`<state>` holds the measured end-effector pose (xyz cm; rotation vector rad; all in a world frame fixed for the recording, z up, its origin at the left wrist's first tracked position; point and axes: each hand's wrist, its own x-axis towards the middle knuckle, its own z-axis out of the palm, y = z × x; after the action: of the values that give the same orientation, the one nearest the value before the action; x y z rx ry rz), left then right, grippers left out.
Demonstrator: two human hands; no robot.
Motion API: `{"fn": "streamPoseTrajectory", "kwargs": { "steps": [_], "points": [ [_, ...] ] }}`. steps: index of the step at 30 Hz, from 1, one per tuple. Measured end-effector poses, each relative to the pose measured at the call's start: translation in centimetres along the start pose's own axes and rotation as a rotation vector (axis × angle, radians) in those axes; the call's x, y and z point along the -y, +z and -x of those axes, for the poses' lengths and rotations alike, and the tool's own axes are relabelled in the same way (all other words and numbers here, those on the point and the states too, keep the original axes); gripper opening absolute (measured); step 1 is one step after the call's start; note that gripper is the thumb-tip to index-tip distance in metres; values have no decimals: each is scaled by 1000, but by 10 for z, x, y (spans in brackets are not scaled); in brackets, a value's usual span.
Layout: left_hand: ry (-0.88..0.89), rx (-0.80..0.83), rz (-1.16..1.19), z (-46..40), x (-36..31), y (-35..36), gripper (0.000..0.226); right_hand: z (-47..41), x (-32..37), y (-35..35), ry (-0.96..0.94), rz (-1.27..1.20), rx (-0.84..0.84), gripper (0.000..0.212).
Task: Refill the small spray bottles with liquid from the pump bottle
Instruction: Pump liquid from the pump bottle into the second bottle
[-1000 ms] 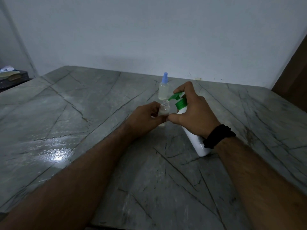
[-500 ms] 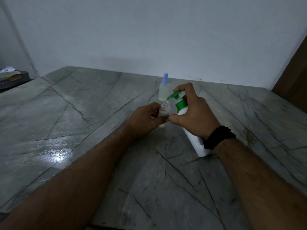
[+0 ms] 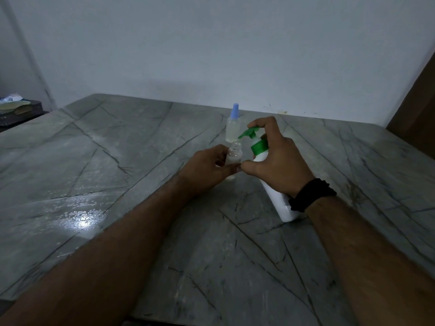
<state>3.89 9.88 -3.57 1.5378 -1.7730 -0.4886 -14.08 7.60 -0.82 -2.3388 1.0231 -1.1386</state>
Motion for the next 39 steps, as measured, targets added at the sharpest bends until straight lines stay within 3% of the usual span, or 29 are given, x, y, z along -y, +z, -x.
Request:
{"fn": "streamPoseTrajectory", "kwargs": {
  "steps": [39],
  "points": [
    [-7,2,-21,-3,3,1,45,-2,0,1,17,-23,13,64]
  ]
}}
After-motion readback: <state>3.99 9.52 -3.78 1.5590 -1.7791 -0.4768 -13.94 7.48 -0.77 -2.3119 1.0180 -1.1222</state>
